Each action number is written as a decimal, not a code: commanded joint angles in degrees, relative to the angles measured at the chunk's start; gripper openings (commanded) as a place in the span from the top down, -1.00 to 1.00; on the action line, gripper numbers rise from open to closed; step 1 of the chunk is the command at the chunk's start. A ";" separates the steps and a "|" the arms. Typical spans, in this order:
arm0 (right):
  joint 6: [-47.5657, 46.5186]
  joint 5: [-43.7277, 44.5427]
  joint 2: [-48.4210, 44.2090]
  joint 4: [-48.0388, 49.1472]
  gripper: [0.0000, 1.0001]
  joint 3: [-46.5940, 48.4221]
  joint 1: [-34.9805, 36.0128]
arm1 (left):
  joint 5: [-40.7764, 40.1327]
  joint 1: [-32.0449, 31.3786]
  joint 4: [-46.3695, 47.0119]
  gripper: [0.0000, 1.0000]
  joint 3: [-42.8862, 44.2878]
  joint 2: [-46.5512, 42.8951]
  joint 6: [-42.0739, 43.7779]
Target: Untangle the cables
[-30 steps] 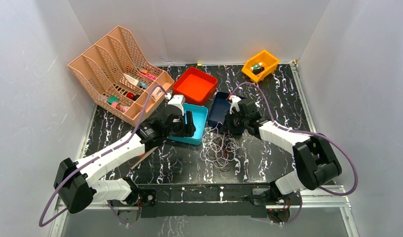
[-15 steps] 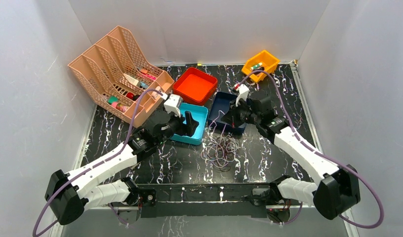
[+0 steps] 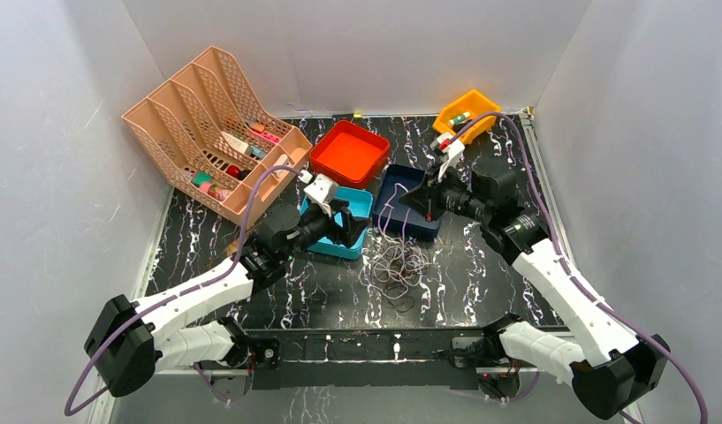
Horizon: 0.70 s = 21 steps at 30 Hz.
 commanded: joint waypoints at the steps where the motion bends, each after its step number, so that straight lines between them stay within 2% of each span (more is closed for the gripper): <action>1: -0.40 -6.67 -1.94 0.09 1.00 3.90 0.18 | 4.97 0.12 11.12 -0.41 -1.79 0.47 1.14; 9: 1.50 -6.80 -3.24 0.80 1.00 5.92 0.19 | 8.33 0.16 17.57 -0.40 -3.33 2.97 -1.00; 21: 13.78 10.20 -6.15 2.28 1.00 8.50 0.19 | 10.77 0.14 23.82 -0.39 -9.22 1.47 -5.41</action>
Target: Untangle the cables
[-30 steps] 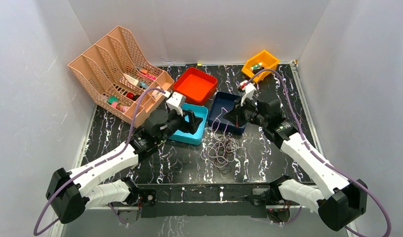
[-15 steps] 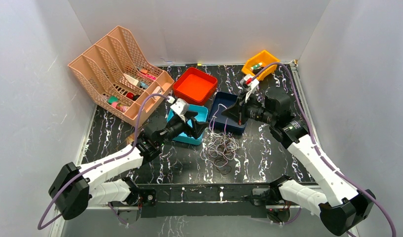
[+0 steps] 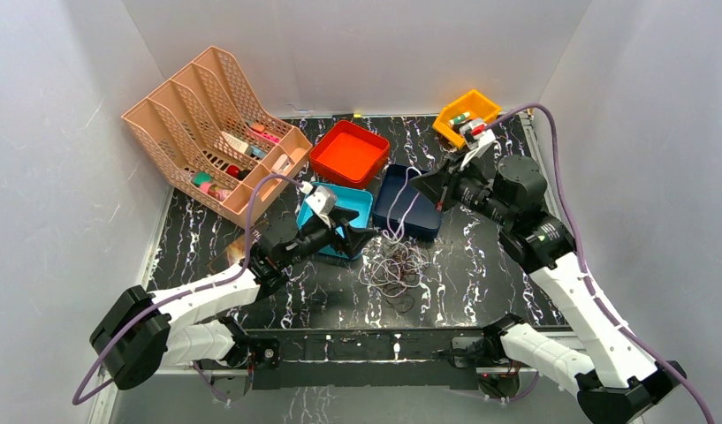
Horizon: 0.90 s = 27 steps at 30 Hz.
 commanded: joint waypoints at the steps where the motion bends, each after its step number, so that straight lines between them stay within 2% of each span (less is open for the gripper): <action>1: 6.85 7.21 -1.14 3.31 1.00 2.66 0.17 | 2.43 0.14 6.52 -0.39 -1.55 -1.63 -1.49; 14: 9.25 10.22 -1.12 3.10 1.00 7.06 0.14 | 7.04 0.09 9.96 -0.37 -0.18 4.39 0.78; 27: 10.29 9.40 -0.16 3.47 1.00 9.39 0.17 | 12.56 -3.70 19.76 -0.40 3.71 14.07 6.82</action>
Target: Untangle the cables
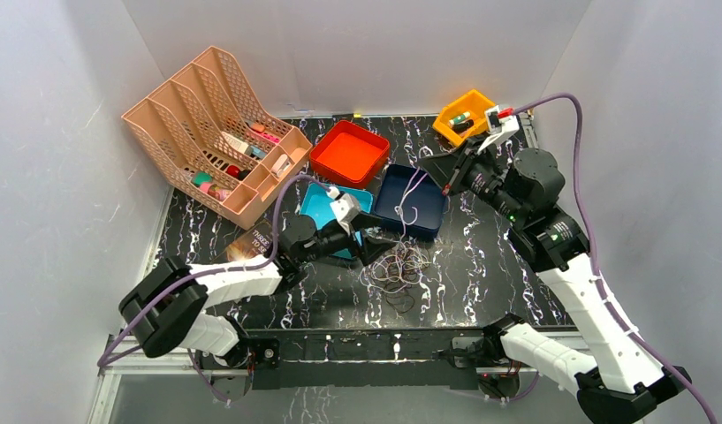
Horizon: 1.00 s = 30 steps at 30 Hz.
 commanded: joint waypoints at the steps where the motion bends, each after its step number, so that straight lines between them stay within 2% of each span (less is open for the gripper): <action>1: 1.25 -0.27 0.15 3.55 1.00 3.10 0.14 | 2.10 -2.43 8.05 -0.40 2.91 3.36 4.39; 10: 2.46 -1.73 0.74 3.77 1.00 4.20 0.16 | 0.75 -5.72 17.04 -0.35 5.82 13.91 4.27; 16: 3.29 -2.74 1.42 4.05 1.00 7.43 0.14 | -0.74 -6.81 22.22 0.02 7.42 23.21 2.12; 23: 2.82 -1.21 1.99 4.03 1.00 13.89 0.16 | -1.22 -7.92 24.92 0.49 6.01 28.32 -0.40; 30: 2.10 1.11 2.72 5.50 1.00 19.63 0.17 | -2.30 -8.60 25.40 0.53 3.24 28.58 -0.76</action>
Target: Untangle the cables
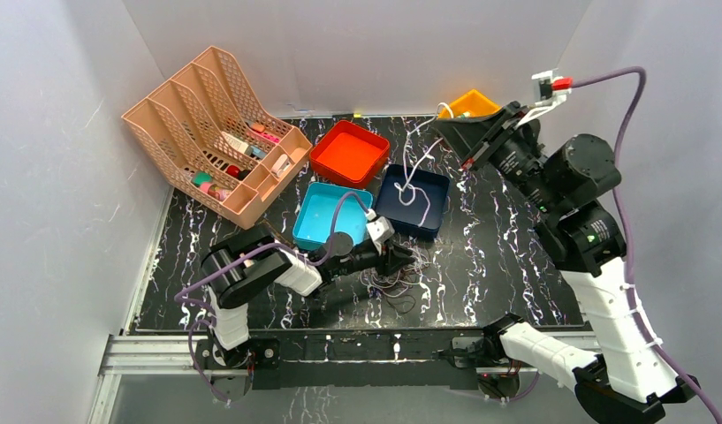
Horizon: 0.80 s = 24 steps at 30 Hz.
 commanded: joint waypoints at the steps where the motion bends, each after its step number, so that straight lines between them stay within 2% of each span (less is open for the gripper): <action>1: -0.52 2.16 0.42 4.88 1.00 6.00 0.17 | -0.90 -0.64 5.16 0.53 -1.90 -0.70 0.27; 7: -1.72 3.08 1.84 5.07 1.00 9.53 0.12 | -2.00 -0.75 5.33 0.51 -3.85 -1.98 0.00; 15: -4.71 7.99 1.74 1.02 1.00 7.27 0.14 | -6.68 -0.75 3.14 0.11 -6.11 -10.23 0.79; 20: -7.83 11.78 1.64 -2.32 1.00 6.20 0.15 | -9.34 -0.75 -5.17 -0.12 -5.64 -17.64 3.38; 24: -9.78 14.95 2.30 -5.95 1.00 6.00 0.16 | -12.09 -0.68 -17.39 -0.26 -4.50 -24.23 6.06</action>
